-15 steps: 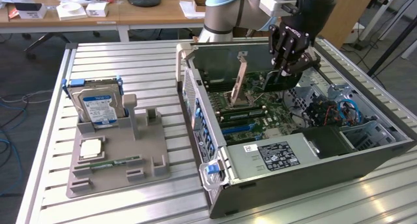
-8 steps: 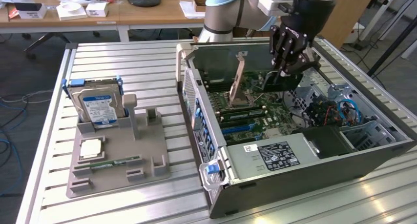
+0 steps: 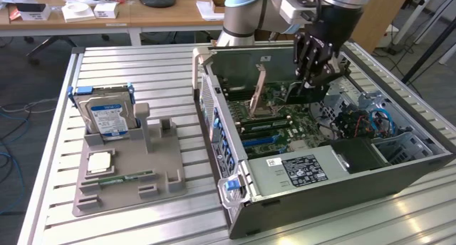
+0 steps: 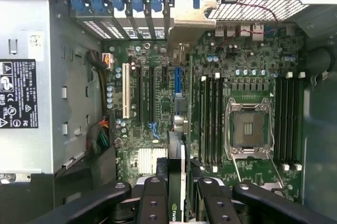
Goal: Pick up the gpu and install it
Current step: 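Insert the gpu into the slot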
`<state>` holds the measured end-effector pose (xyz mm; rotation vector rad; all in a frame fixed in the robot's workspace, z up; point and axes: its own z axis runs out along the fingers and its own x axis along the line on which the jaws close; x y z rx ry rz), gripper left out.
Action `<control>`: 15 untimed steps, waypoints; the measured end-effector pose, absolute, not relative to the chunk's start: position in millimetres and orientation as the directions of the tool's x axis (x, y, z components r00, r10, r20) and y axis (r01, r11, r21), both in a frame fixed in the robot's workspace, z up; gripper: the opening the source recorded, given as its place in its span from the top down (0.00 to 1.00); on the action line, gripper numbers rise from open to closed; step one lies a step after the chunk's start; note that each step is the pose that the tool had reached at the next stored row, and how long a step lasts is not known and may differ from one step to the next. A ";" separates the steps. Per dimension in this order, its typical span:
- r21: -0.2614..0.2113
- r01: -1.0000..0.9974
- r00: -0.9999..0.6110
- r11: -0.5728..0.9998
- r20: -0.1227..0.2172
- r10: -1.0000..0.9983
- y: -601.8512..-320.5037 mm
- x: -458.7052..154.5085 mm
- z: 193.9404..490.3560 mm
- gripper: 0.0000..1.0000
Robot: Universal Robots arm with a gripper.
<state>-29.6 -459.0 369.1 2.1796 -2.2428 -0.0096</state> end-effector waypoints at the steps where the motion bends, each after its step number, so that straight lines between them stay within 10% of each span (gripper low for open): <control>1: 0.014 -0.999 -0.031 0.031 0.006 -1.000 -459.0 -29.8 367.3 0.74; 15: 0.013 -0.999 -0.046 0.046 0.006 -0.999 -458.5 -34.0 347.1 0.74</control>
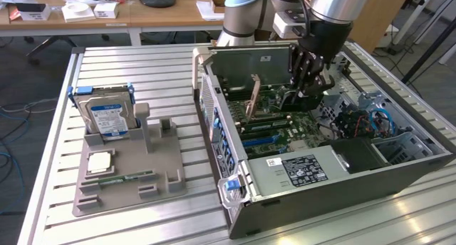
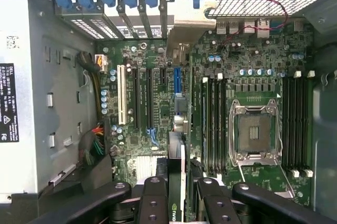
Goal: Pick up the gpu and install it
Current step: 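Insert the gpu into the slot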
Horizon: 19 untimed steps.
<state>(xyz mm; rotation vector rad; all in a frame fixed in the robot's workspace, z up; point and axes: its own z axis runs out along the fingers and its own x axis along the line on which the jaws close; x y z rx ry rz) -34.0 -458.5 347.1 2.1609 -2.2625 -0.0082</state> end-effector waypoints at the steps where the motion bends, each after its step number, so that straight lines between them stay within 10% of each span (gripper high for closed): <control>1: 0.013 -0.999 -0.046 0.046 0.006 -0.999 -458.5 -34.0 347.0 0.74; 19: -0.004 -0.999 -0.041 0.041 0.005 -0.999 -458.5 -36.0 335.3 0.74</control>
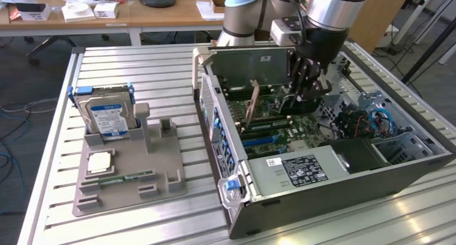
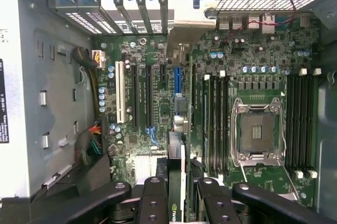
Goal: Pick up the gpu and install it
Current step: 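Insert the gpu into the slot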
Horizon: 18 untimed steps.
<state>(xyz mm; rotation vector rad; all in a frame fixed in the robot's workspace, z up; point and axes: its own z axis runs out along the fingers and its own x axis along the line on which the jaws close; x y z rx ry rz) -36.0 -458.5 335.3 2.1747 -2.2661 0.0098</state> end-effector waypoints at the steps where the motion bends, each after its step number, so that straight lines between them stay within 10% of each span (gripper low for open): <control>1: -0.004 -0.999 -0.041 0.041 0.005 -0.999 -458.5 -36.2 334.4 0.74; 18: -0.013 -0.999 -0.039 0.039 -0.011 -0.999 -458.5 -38.8 321.4 0.74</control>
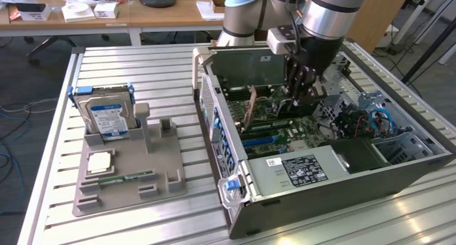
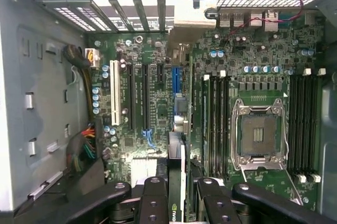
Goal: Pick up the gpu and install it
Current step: 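Insert the gpu into the slot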
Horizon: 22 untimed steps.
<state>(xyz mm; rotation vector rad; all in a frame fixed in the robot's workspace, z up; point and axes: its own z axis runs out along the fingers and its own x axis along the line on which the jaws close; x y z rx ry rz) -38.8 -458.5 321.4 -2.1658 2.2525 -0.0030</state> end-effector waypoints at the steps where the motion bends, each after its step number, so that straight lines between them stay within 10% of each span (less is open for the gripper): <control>1: -0.014 -0.999 -0.039 0.039 -0.013 -0.999 -458.6 -38.8 320.6 0.74; 22: -0.021 -0.999 -0.034 0.035 -0.034 -0.999 -459.8 -39.8 310.0 0.74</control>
